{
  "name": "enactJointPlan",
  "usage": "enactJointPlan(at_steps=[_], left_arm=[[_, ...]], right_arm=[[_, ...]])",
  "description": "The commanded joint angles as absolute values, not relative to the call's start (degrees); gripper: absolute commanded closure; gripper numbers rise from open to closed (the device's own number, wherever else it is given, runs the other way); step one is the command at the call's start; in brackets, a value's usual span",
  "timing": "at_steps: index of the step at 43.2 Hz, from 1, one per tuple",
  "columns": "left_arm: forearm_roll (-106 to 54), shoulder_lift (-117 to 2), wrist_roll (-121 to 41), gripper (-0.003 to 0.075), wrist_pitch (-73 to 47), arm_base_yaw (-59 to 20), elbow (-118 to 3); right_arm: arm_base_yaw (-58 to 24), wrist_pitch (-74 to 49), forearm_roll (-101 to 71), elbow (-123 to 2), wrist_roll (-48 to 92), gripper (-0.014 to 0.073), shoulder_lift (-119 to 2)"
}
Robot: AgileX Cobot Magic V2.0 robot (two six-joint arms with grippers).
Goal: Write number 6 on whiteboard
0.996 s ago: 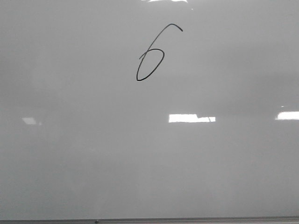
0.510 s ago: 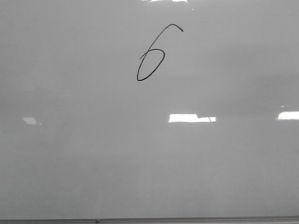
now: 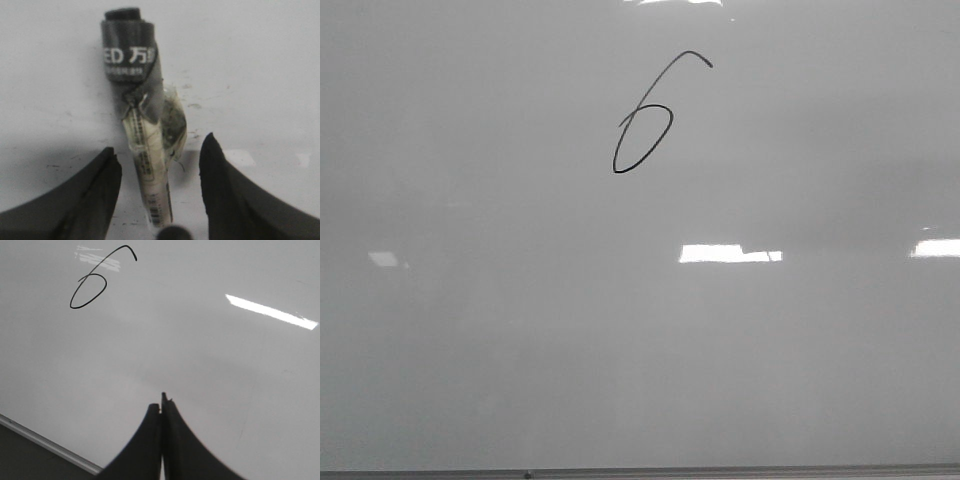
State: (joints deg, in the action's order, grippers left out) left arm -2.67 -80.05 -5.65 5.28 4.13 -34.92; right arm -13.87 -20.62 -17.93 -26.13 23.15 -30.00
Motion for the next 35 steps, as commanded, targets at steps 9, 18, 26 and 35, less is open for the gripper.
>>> enactJointPlan(at_steps=[9,18,26,35], left_arm=[[-2.6,-65.8,-5.1,0.0366,5.6,4.2,-33.9],[-0.5,-50.0,-5.1,0.0493,5.4,4.0,-28.6],[-0.5,-34.0,-5.1,0.0696,5.4,4.0,-21.9],[-0.6,-18.4,-5.1,0.0741,-3.5,4.0,-18.6]], right_arm=[[-13.5,-16.3,-18.8,-27.6,23.0,0.0662,-29.9],[-13.5,-13.5,-22.4,-27.5,22.6,0.0662,-28.5],[-13.5,-11.6,-22.9,-24.1,22.6,0.0662,-20.9],[-13.5,-10.2,-23.7,-18.2,22.6,0.0662,-11.3]])
